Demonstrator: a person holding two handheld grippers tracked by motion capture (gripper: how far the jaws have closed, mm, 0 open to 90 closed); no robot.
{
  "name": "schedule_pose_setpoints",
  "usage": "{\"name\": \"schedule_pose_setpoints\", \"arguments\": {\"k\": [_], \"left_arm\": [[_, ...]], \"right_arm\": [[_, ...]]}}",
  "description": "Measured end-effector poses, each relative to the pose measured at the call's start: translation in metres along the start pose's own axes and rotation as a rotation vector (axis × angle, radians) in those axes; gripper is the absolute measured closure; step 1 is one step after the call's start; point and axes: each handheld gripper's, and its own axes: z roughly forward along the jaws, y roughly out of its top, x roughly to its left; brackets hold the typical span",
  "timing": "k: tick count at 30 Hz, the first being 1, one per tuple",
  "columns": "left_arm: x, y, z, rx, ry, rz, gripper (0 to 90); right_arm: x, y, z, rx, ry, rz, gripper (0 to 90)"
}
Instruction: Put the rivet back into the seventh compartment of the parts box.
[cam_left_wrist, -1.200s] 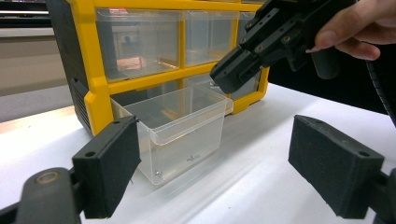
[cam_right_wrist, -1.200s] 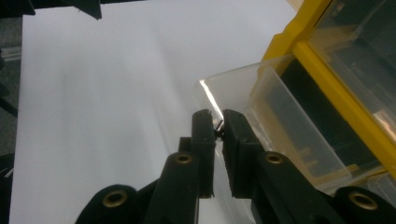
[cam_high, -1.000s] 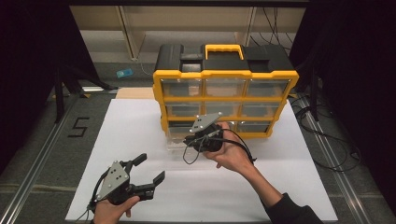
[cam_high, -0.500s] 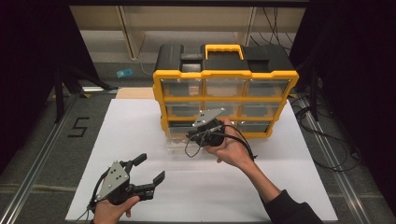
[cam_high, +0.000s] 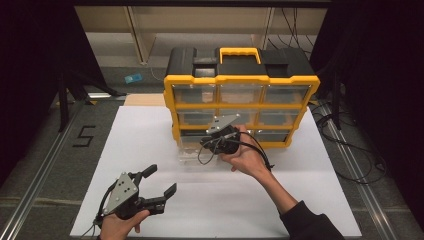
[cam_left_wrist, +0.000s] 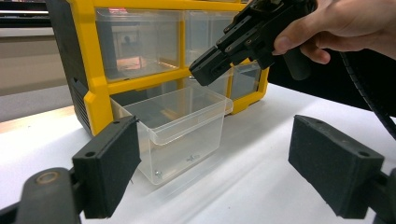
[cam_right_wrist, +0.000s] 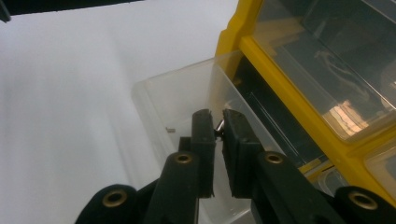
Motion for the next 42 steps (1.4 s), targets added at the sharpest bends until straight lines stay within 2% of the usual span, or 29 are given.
{"name": "schedule_pose_setpoints", "arguments": {"k": [3,4,6,12,13,16,17,20,21,26,27,28,31,32,37,42], "left_arm": [[0.000,0.000,0.000,0.002,0.002,-0.001,16.3],[-0.001,0.000,-0.002,0.018,0.011,-0.013,16.3],[-0.001,0.000,-0.001,0.015,0.010,-0.011,16.3],[-0.001,0.000,-0.002,0.015,0.010,-0.011,16.3],[-0.001,0.000,-0.002,0.014,0.010,-0.011,16.3],[-0.001,0.000,-0.002,0.015,0.010,-0.011,16.3],[-0.001,0.000,-0.002,0.014,0.009,-0.010,16.3],[-0.001,0.000,-0.002,0.014,0.010,-0.016,16.3],[-0.001,0.000,-0.002,0.013,0.010,-0.016,16.3],[-0.001,0.000,-0.002,0.014,0.010,-0.012,16.3],[-0.001,0.000,-0.002,0.013,0.011,-0.017,16.3],[-0.001,0.000,-0.002,0.013,0.011,-0.018,16.3],[-0.001,0.000,-0.002,0.013,0.011,-0.018,16.3],[-0.001,0.000,-0.002,0.014,0.011,-0.017,16.3],[-0.001,0.000,-0.002,0.014,0.012,-0.017,16.3],[0.000,0.000,-0.002,0.019,0.013,-0.007,16.3]], "right_arm": [[-0.002,-0.001,0.002,0.007,0.003,0.006,83.3],[-0.003,-0.002,0.003,0.008,0.001,0.004,83.2],[-0.003,-0.002,0.005,0.014,0.001,0.017,83.2],[-0.006,-0.006,0.012,0.016,-0.012,0.017,83.0],[-0.007,-0.007,0.012,0.028,0.000,0.018,82.9],[-0.007,-0.008,0.015,0.025,-0.006,0.016,82.3],[-0.007,-0.008,0.015,0.036,0.008,0.021,81.2],[-0.006,-0.009,0.015,0.044,0.003,0.047,73.9],[-0.007,-0.009,0.015,0.024,-0.003,0.039,71.6],[-0.006,-0.007,0.009,0.015,0.004,0.048,49.1],[-0.004,-0.008,0.009,0.003,-0.006,0.057,43.2],[-0.005,-0.007,0.008,0.008,0.006,0.066,37.3],[-0.004,-0.008,0.007,0.001,0.002,0.085,23.9],[-0.003,-0.008,0.007,-0.009,-0.010,0.088,21.3],[0.000,-0.006,0.003,-0.022,-0.001,0.083,16.2],[0.002,-0.005,-0.003,-0.040,0.004,0.091,16.2]]}}
